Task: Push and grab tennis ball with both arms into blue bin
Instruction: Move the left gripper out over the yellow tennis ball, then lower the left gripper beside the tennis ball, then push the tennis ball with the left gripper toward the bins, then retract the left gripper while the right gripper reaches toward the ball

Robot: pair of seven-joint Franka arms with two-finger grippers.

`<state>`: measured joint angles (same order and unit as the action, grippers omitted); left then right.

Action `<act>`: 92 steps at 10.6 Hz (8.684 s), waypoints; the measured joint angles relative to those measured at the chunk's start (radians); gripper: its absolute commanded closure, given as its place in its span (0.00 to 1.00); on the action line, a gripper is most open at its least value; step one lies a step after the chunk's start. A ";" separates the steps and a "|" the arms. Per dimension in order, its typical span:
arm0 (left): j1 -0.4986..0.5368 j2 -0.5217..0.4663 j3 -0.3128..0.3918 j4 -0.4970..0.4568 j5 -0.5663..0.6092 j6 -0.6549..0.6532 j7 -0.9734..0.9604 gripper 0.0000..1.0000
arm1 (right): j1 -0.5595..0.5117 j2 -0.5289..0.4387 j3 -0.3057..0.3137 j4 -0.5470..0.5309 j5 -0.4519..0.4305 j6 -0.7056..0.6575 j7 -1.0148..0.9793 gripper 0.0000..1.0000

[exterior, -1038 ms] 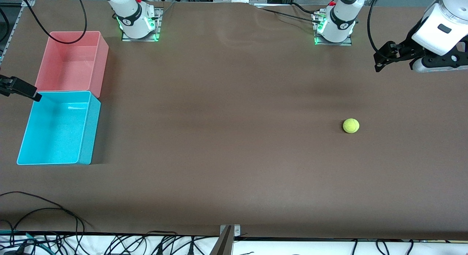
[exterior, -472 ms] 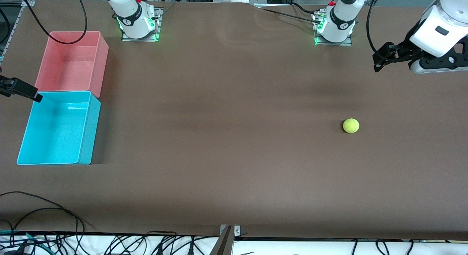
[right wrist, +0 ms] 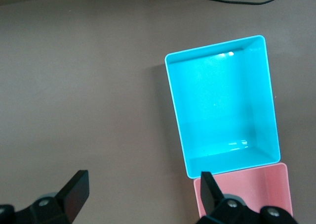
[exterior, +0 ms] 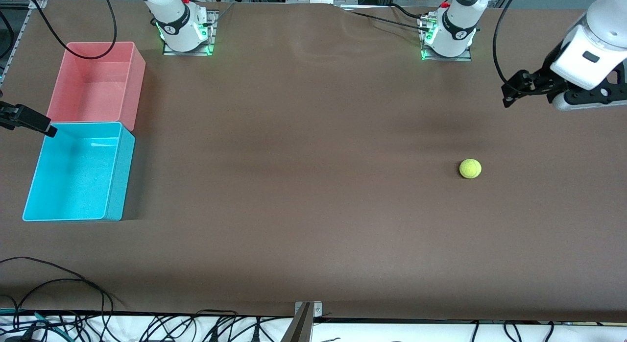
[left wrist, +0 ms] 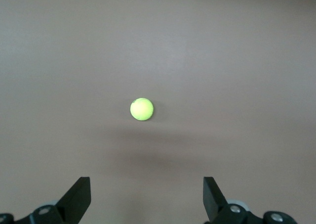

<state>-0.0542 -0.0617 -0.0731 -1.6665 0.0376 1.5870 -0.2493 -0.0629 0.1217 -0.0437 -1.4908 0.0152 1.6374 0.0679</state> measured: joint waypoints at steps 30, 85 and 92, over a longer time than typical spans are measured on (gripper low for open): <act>0.183 -0.046 0.031 -0.702 0.000 0.680 1.063 0.01 | 0.000 0.009 0.001 0.000 0.000 0.000 0.003 0.00; 0.118 0.367 0.001 -0.435 -0.096 0.812 1.549 0.00 | 0.001 0.027 0.003 -0.001 0.000 -0.003 0.004 0.00; 0.146 -0.110 0.004 -0.622 -0.097 0.772 1.547 0.00 | 0.021 0.054 0.009 -0.002 0.001 -0.003 0.003 0.00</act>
<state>0.0922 -0.1716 -0.0689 -2.2885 -0.0589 2.3589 1.2974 -0.0424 0.1757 -0.0342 -1.4925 0.0163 1.6341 0.0714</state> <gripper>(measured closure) 0.000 0.000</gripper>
